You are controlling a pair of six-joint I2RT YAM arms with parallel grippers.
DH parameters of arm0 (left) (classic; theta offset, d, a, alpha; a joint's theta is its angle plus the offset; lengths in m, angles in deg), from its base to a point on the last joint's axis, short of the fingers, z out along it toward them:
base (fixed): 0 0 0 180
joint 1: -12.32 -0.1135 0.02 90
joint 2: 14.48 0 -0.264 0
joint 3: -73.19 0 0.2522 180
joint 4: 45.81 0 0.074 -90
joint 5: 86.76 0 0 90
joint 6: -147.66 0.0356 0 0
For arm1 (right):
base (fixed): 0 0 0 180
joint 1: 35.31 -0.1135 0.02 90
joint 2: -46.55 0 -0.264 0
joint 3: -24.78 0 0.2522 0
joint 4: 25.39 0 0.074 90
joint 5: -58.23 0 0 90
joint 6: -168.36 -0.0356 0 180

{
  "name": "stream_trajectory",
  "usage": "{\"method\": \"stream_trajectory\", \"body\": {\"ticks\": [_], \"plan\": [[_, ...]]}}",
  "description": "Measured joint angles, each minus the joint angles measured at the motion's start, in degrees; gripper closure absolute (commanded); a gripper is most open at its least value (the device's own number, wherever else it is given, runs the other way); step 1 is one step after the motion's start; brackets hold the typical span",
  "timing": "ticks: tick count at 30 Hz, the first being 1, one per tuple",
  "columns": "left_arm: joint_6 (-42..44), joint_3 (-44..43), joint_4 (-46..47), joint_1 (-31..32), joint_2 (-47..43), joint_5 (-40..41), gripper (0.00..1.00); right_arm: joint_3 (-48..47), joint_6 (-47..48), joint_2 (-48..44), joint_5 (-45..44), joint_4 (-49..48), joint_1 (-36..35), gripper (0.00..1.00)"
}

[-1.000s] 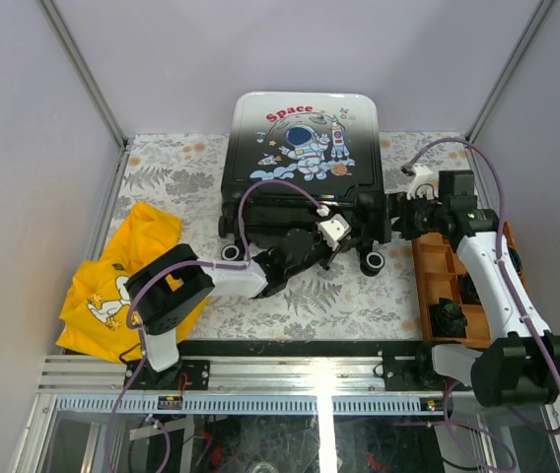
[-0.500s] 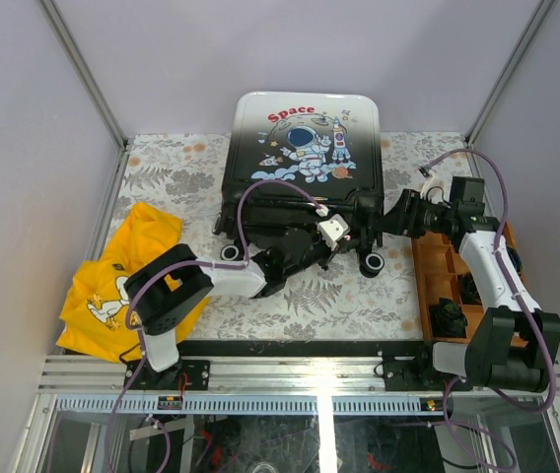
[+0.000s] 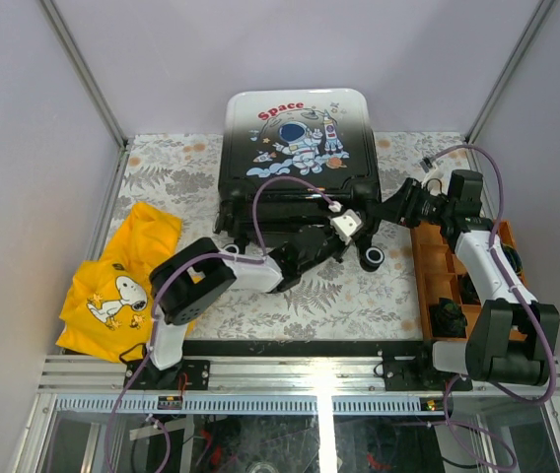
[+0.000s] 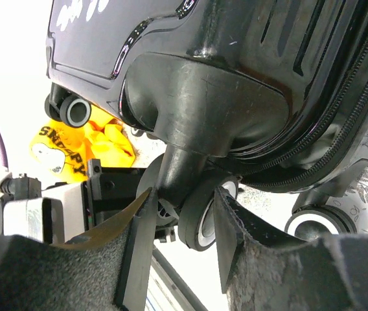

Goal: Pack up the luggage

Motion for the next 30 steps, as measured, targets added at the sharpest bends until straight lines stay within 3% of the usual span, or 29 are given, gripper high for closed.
{"method": "stream_trajectory", "body": {"ticks": [6, 11, 17, 19, 21, 25, 30], "plan": [[1.14, -3.34, 3.93, 1.49, 4.35, 3.13, 1.0, -0.07, -0.68, -0.04, -0.9, -1.2, -0.11, 0.73], [7.32, -3.23, 10.4, 2.71, 7.54, 5.73, 0.98, -0.92, 2.03, -0.09, -0.92, 0.87, -0.11, 0.72], [20.2, -6.1, 23.17, 4.81, 15.89, 8.76, 0.78, -2.08, 5.2, -0.42, -1.11, 3.63, -0.11, 0.69], [23.02, -6.97, 25.16, 5.11, 17.49, 8.76, 0.59, -2.67, 6.58, -0.42, -1.2, 4.85, -0.11, 0.64], [24.39, -7.34, 25.09, 5.44, 17.77, 6.25, 0.46, -3.23, 7.98, -0.39, -1.31, 6.16, -0.24, 0.59], [25.55, -8.07, 24.7, 10.29, 16.13, -3.63, 0.38, -4.04, 10.6, 0.37, 0.74, 10.08, -3.34, 0.46], [25.73, 2.56, 23.26, 13.68, 5.62, -11.56, 0.38, -5.92, 17.05, 0.28, 4.11, 17.03, -2.08, 0.39]]}}
